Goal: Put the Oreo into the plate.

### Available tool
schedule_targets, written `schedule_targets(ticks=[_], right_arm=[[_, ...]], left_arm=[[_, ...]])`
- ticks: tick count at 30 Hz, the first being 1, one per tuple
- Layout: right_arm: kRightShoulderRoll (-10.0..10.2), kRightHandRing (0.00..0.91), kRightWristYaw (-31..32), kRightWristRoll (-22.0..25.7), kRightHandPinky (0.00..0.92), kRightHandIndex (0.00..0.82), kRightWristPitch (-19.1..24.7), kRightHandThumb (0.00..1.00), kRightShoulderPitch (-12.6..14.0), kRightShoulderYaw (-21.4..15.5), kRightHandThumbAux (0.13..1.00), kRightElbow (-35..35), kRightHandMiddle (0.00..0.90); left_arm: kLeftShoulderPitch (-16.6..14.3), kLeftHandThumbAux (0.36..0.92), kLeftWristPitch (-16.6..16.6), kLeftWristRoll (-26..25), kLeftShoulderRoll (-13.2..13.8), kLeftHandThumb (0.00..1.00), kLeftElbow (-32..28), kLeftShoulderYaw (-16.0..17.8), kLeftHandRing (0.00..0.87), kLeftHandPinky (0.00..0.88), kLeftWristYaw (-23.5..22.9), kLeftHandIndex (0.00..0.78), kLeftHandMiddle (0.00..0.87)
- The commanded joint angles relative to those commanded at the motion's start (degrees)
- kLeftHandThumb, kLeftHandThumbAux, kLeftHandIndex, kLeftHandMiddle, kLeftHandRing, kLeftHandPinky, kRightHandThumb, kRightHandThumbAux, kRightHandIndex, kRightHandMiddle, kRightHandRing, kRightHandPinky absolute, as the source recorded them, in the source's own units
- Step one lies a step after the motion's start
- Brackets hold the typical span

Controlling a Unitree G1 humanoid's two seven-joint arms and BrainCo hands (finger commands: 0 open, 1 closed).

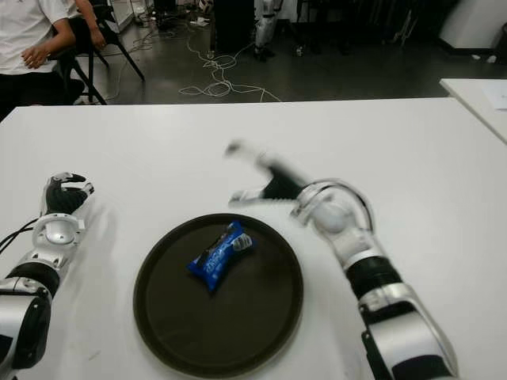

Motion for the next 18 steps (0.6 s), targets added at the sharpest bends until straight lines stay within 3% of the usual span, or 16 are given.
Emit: schedule_targets(ticks=[5, 9, 12, 18], right_arm=[[2.01, 0.0, -2.92, 2.78, 0.027, 0.0, -4.5, 0.045, -1.66, -3.25, 0.563, 5.29, 0.0], [2.56, 0.0, -3.22, 3.93, 0.137, 0.0, -6.41, 0.078, -3.19, -4.73, 0.574, 8.36, 0.0], [3.05, 0.0, -3.56, 4.48, 0.046, 0.0, -7.57, 0.079, -4.03, -5.73, 0.618, 10.04, 0.0], [4.66, 0.0, -2.64, 7.8, 0.004, 0.0, -7.99, 0.022, -5.67, -8.7, 0.679, 12.12, 0.0]], left_arm=[[0.0, 0.719, -0.02, -0.09, 0.05, 0.675, -0.01, 0.06, 0.302, 0.303, -0.22, 0.399, 0.275], [0.07, 0.719, -0.2, -0.13, 0.05, 0.674, -0.06, 0.09, 0.305, 0.302, -0.25, 0.399, 0.28], [0.08, 0.719, -0.31, -0.18, 0.0, 0.675, -0.08, 0.13, 0.31, 0.316, -0.34, 0.399, 0.281], [0.08, 0.72, -0.38, -0.28, -0.01, 0.676, -0.08, 0.21, 0.309, 0.315, -0.43, 0.399, 0.28]])
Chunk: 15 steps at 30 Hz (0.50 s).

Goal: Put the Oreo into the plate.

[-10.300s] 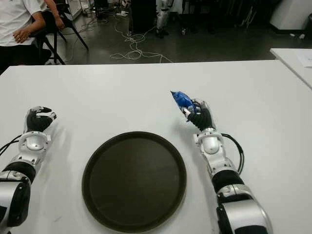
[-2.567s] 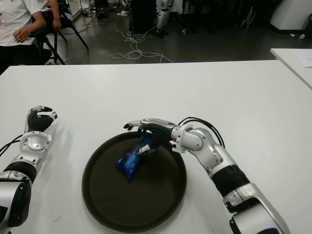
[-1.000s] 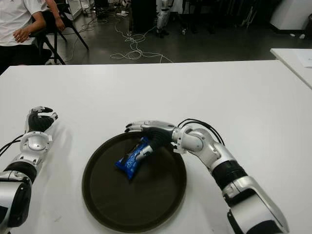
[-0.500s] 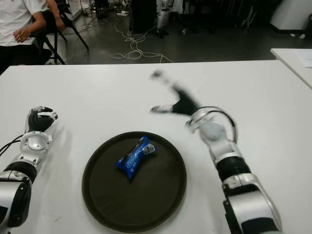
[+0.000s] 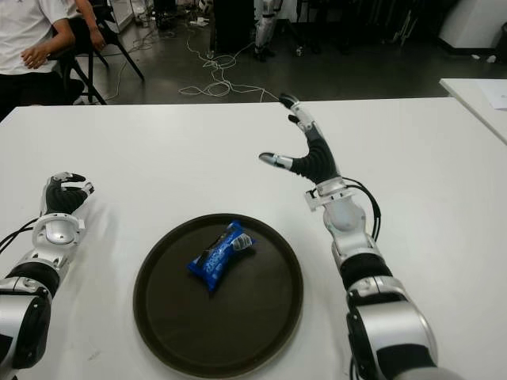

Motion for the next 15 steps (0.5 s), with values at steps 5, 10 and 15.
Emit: schedule_targets(ticks=[5, 10, 15], right_arm=[[3.2, 0.0, 13.78, 14.55, 0.0, 0.0, 7.8, 0.003, -1.7, -6.18, 0.685, -0.61, 0.0], [2.46, 0.0, 24.78, 25.86, 0.0, 0.0, 18.73, 0.0, -6.53, -15.09, 0.664, 4.69, 0.0], [1.94, 0.0, 23.7, 28.85, 0.0, 0.0, 24.64, 0.007, -9.12, -19.7, 0.63, 7.93, 0.0]], left_arm=[[-0.08, 0.718, 0.4, -0.04, 0.06, 0.678, 0.09, 0.07, 0.296, 0.318, 0.06, 0.399, 0.265], [-0.11, 0.718, 0.64, -0.26, 0.06, 0.677, 0.09, 0.24, 0.285, 0.307, -0.13, 0.399, 0.254], [-0.14, 0.719, 0.76, -0.54, -0.01, 0.675, -0.02, 0.51, 0.28, 0.311, -0.38, 0.399, 0.248]])
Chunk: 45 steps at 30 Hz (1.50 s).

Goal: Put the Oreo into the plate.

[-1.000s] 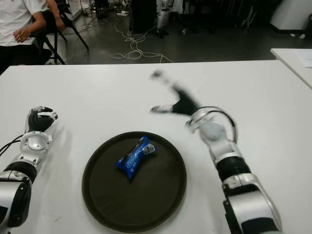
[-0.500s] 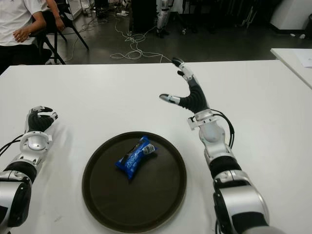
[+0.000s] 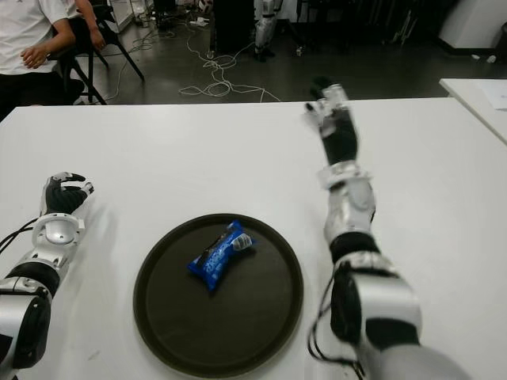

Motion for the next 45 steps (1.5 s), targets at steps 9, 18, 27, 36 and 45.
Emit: schedule_targets(ticks=[9, 18, 27, 36, 45], right_arm=[[-2.85, 0.0, -7.55, 1.6, 0.023, 0.0, 10.63, 0.0, -2.87, -6.11, 0.608, 6.59, 0.0], [-4.25, 0.019, -11.98, 1.08, 0.062, 0.0, 18.3, 0.0, -1.21, -10.34, 0.599, 9.58, 0.0], [-6.47, 0.056, -13.78, 1.86, 0.09, 0.0, 24.8, 0.0, -1.91, -14.3, 0.599, 9.82, 0.019], [-6.42, 0.073, -10.56, 3.58, 0.091, 0.0, 26.81, 0.0, -1.74, -17.55, 0.578, 9.68, 0.043], [-6.41, 0.078, -10.36, 3.18, 0.082, 0.0, 27.24, 0.0, -1.58, -18.74, 0.557, 9.73, 0.054]], left_arm=[[0.03, 0.718, -0.46, -0.79, 0.02, 0.675, -0.14, 0.95, 0.305, 0.338, -1.44, 0.399, 0.265], [0.19, 0.717, -1.32, -2.25, 0.0, 0.674, -0.21, 2.55, 0.327, 0.352, -3.19, 0.399, 0.285], [-0.03, 0.715, -2.2, -6.94, -0.29, 0.678, -0.3, 7.0, 0.308, 0.328, -8.16, 0.4, 0.277], [-0.94, 0.667, -0.55, -25.2, -0.3, 0.352, -0.75, 22.45, 0.175, 0.192, -27.63, 0.166, 0.15], [-2.61, 0.627, 6.93, -38.28, 0.01, 0.135, 0.06, 34.72, 0.123, 0.135, -34.15, 0.013, 0.104]])
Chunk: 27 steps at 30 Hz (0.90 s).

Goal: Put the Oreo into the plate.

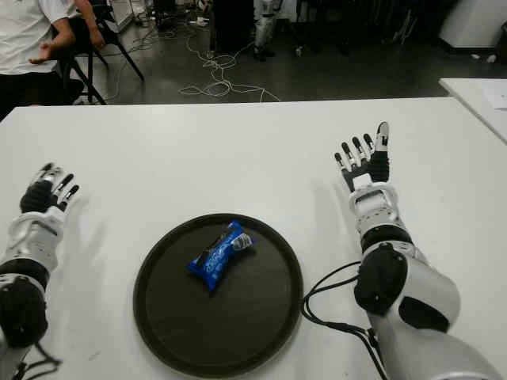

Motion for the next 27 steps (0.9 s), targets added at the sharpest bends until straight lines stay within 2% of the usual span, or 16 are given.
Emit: schedule_targets(ticks=[7, 20, 27], right_arm=[[0.02, 0.085, -2.42, -0.49, 0.091, 0.0, -0.67, 0.0, -0.13, -0.33, 0.563, -0.06, 0.058], [0.02, 0.104, -4.07, -1.11, 0.106, 0.0, -0.7, 0.0, -0.04, -0.09, 0.574, -0.13, 0.072], [-0.05, 0.097, -4.67, -1.86, 0.089, 0.0, -0.71, 0.0, -0.09, 0.54, 0.575, -0.13, 0.059]], left_arm=[[-0.7, 0.634, 3.41, -4.53, 0.01, 0.133, -0.03, 4.52, 0.162, 0.169, 1.64, 0.021, 0.135], [-0.64, 0.659, 4.26, -4.92, -0.14, 0.152, -0.29, 5.26, 0.203, 0.212, 2.48, 0.037, 0.168], [-0.7, 0.661, 4.56, -4.96, -0.08, 0.15, -0.24, 5.32, 0.196, 0.199, 2.32, 0.032, 0.16]])
